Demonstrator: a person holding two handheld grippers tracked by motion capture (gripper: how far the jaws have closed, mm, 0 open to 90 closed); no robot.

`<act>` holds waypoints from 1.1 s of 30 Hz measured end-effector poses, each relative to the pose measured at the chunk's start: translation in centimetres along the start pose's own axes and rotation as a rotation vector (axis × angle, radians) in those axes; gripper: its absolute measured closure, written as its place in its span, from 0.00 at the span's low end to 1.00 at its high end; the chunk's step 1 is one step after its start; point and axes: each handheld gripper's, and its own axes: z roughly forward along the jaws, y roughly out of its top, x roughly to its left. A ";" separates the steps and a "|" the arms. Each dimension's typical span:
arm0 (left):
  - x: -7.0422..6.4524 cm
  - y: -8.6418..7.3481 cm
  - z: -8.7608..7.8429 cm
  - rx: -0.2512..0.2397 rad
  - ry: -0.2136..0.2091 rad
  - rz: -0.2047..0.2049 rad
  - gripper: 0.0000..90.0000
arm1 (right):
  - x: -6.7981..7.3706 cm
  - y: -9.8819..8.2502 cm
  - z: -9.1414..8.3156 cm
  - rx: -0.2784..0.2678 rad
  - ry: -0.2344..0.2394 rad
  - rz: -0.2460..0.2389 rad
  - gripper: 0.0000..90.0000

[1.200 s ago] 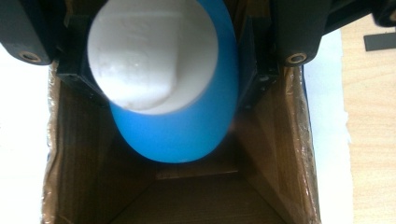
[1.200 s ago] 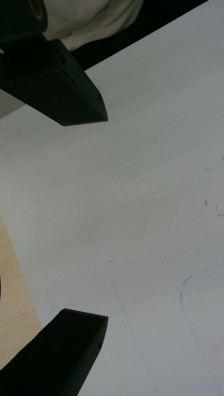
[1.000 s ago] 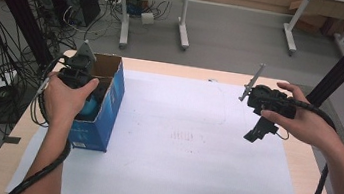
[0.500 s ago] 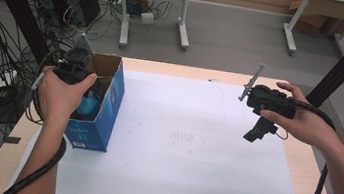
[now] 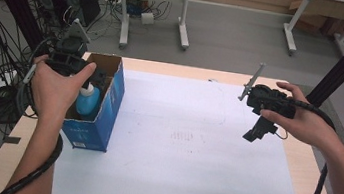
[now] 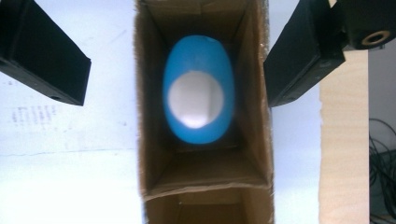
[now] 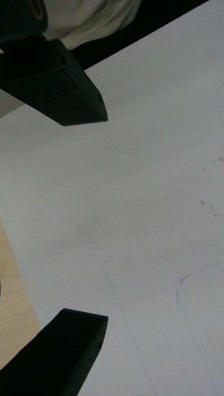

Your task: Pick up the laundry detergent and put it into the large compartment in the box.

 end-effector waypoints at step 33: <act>-7.0 2.2 -0.6 -0.018 -0.058 0.173 0.06 | -0.7 -0.9 -0.7 -0.024 0.010 0.019 0.04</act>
